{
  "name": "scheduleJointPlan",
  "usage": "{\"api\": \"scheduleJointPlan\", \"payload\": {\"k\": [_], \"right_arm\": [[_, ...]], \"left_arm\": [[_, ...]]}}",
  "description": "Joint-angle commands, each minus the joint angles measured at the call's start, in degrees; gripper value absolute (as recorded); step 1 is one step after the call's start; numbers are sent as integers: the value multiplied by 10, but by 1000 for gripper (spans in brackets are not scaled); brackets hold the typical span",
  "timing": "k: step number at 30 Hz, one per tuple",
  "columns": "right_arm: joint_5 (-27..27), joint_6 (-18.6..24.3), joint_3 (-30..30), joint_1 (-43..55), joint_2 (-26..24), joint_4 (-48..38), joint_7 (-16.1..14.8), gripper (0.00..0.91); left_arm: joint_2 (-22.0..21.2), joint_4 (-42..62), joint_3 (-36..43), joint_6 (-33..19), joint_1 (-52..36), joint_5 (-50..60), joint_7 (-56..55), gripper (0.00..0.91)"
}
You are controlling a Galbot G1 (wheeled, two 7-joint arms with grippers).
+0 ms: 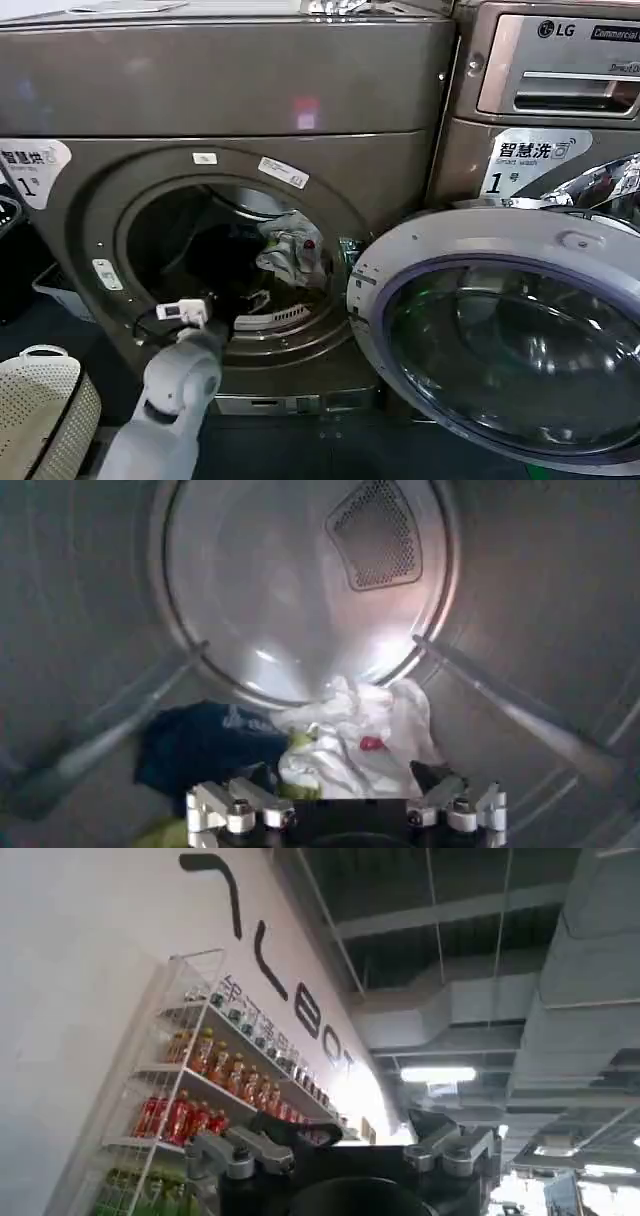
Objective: Grasp the clothes from the dryer.
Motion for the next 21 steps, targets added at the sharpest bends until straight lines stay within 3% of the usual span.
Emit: {"api": "scheduleJointPlan", "payload": {"k": [1,21], "right_arm": [[0,0,0,0,0,0,-1,907],[0,1,-6,9,-2,0,-8,907]], "left_arm": [[-26,142,16,-16,-113,13,3,907],[-67,384,44,-78,-286,56,24,907]]}}
